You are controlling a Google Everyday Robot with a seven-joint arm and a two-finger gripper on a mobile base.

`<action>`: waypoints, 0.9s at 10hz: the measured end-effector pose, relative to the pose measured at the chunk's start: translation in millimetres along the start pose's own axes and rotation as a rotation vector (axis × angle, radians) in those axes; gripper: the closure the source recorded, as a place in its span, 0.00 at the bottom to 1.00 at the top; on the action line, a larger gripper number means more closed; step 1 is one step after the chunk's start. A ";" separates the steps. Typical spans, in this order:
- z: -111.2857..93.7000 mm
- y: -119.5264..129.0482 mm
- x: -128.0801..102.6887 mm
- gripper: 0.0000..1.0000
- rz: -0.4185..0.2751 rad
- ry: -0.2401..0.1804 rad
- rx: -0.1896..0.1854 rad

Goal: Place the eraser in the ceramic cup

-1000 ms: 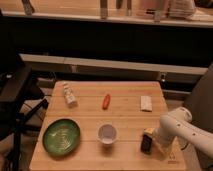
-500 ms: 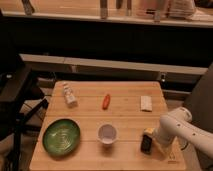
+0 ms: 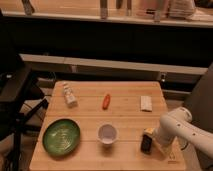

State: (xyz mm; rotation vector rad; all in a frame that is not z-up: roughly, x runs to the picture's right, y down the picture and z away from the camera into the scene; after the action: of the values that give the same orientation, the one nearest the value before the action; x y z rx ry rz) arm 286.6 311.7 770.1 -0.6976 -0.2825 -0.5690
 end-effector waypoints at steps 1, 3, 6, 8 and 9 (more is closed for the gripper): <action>0.0 0.0 0.0 0.26 0.000 0.000 0.000; -0.2 -0.4 -0.1 0.43 0.000 0.000 0.001; -1.6 6.6 3.1 0.75 0.007 0.005 -0.010; -2.9 1.8 -1.1 0.95 -0.004 0.003 -0.003; -10.8 -1.7 -10.5 1.00 -0.033 0.011 0.010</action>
State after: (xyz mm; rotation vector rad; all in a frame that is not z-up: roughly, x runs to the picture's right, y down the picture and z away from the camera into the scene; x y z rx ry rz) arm 277.7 307.5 758.6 -0.6811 -0.2872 -0.6021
